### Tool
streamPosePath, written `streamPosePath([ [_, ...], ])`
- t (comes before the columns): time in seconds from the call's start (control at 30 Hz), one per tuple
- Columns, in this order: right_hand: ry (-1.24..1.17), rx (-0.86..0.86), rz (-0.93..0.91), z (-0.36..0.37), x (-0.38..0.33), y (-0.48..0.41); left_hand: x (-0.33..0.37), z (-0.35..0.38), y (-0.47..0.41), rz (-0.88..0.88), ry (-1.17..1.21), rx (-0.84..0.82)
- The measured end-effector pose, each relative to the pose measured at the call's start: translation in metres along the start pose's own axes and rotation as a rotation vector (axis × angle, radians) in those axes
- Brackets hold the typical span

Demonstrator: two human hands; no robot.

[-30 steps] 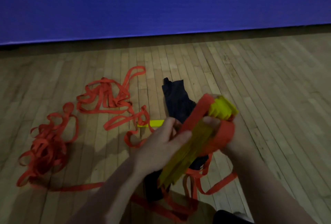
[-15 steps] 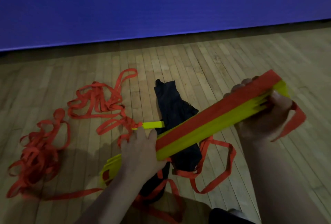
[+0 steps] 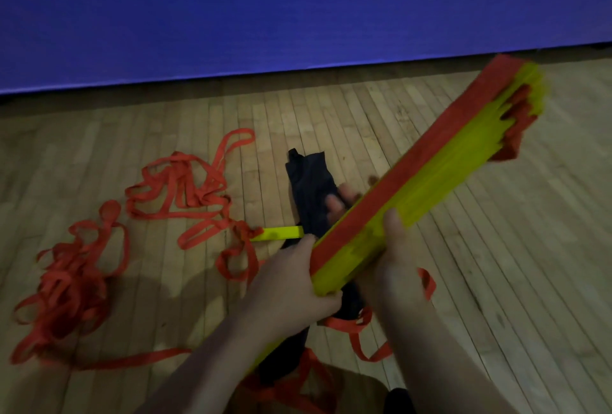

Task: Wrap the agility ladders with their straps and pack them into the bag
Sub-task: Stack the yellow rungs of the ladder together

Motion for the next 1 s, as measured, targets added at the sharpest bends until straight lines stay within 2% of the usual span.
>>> streamPosePath([
  [0.13,0.013,0.076,0.083,0.006,0.024,0.010,0.005,-0.003,0.001,0.010,-0.109,0.013],
  [0.2,-0.071,0.103,0.117,0.002,0.020,0.004,0.001,-0.004,0.000,0.030,-0.109,-0.041],
  [0.33,-0.124,0.134,0.052,-0.017,-0.007,-0.011,-0.030,-0.008,0.000,-0.084,-0.091,-0.207],
  [0.43,-0.131,0.193,-0.021,-0.036,-0.027,-0.020,-0.038,-0.014,0.000,-0.056,-0.060,-0.169],
  [0.6,-0.135,0.243,-0.084,-0.053,-0.041,-0.022,-0.020,-0.025,-0.003,0.056,-0.261,-0.024],
  [0.67,-0.085,0.249,-0.093,-0.056,-0.046,-0.021,-0.019,-0.033,-0.002,0.070,-0.258,0.014],
  [0.73,-0.011,0.263,-0.108,-0.060,-0.052,-0.021,-0.009,-0.038,-0.003,0.214,-0.376,0.072],
  [0.8,0.055,0.300,-0.119,-0.067,-0.058,-0.022,-0.005,-0.033,-0.003,0.269,-0.603,0.007],
  [0.9,0.054,0.379,-0.115,-0.081,-0.062,-0.022,-0.047,-0.009,0.002,-0.079,-0.631,-0.310],
  [1.0,-0.087,0.424,-0.123,-0.093,-0.065,-0.022,-0.082,-0.007,0.007,-0.339,-0.655,-0.366],
])
Point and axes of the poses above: each hand's wrist, its own y-axis away from the middle knuckle, its own z-axis out of the palm, x = y × z, the point moved 7 cm from there along -y, towards the middle knuckle, and after that the axes turned 15 degrees about y, right-handed, at the moved point
